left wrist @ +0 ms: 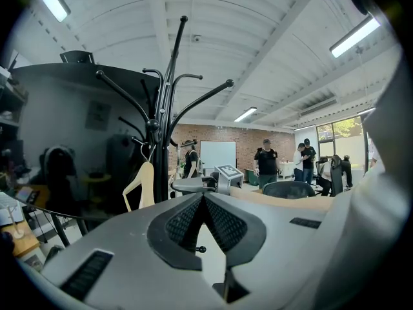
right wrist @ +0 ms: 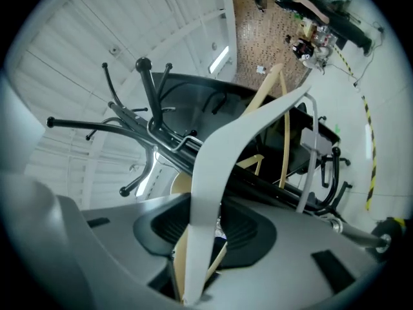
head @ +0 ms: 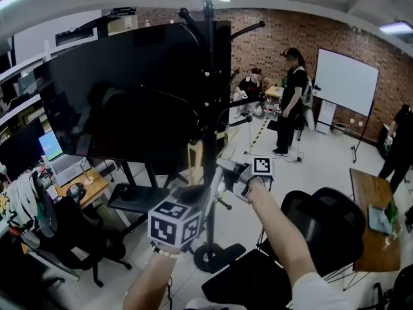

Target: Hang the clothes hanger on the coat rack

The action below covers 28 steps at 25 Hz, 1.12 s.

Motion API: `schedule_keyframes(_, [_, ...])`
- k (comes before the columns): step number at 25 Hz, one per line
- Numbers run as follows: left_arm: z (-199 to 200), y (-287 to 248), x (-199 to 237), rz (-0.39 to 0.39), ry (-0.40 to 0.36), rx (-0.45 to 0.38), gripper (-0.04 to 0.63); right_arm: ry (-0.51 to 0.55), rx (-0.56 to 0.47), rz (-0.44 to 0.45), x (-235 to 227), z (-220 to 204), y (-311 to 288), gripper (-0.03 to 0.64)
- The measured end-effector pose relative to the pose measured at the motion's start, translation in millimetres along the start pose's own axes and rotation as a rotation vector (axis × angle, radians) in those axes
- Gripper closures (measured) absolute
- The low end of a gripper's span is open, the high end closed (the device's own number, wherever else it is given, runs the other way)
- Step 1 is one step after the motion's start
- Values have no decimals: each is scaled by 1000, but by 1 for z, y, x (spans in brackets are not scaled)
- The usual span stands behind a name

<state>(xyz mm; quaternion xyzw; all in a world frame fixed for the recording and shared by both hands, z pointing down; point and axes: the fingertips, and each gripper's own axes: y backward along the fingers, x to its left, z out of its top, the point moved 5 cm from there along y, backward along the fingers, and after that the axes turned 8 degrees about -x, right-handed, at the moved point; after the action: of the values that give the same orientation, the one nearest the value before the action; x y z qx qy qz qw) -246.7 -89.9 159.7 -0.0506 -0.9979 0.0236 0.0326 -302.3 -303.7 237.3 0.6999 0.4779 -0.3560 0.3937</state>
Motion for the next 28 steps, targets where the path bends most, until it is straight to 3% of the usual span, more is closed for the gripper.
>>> schedule_keyframes(17, [-5,6,-3,-19,-7,15,603,408,1,-125,-3,7,4,420])
schedule_keyframes(28, [-7,14,-9,-31,1,12,603,480,-21,-178,5,2,10,378])
